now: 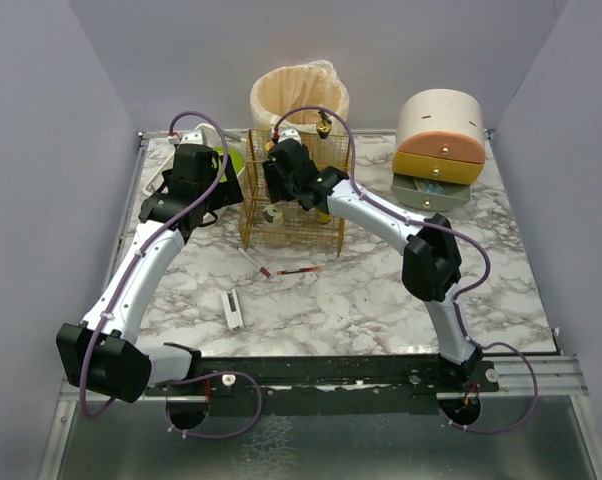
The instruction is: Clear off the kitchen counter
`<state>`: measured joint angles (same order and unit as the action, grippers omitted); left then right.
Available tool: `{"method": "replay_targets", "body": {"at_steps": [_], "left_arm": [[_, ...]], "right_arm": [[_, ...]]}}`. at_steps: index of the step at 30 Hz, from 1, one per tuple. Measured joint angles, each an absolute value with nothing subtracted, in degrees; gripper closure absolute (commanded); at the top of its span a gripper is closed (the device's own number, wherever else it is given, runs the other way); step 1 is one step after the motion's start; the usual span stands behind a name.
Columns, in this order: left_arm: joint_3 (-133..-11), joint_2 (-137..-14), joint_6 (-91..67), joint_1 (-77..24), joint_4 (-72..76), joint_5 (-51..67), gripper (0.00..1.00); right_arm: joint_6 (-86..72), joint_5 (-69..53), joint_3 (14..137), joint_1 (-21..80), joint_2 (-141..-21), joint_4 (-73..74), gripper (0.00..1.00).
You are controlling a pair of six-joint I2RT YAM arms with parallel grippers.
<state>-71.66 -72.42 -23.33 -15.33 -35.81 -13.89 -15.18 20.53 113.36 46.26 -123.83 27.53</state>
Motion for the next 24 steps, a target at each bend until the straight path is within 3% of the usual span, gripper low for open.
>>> {"method": "replay_targets", "body": {"at_steps": [18,24], "left_arm": [[-71.7,-72.4,-23.3,-15.1,-35.8,-13.5,0.01],[-71.7,-72.4,-22.8,-15.0,-35.8,-13.5,0.01]], "right_arm": [[-15.4,19.8,115.2,46.3,-123.2,27.6,0.26],[-13.6,16.0,113.9,46.3,-116.9,26.5,0.26]]}}
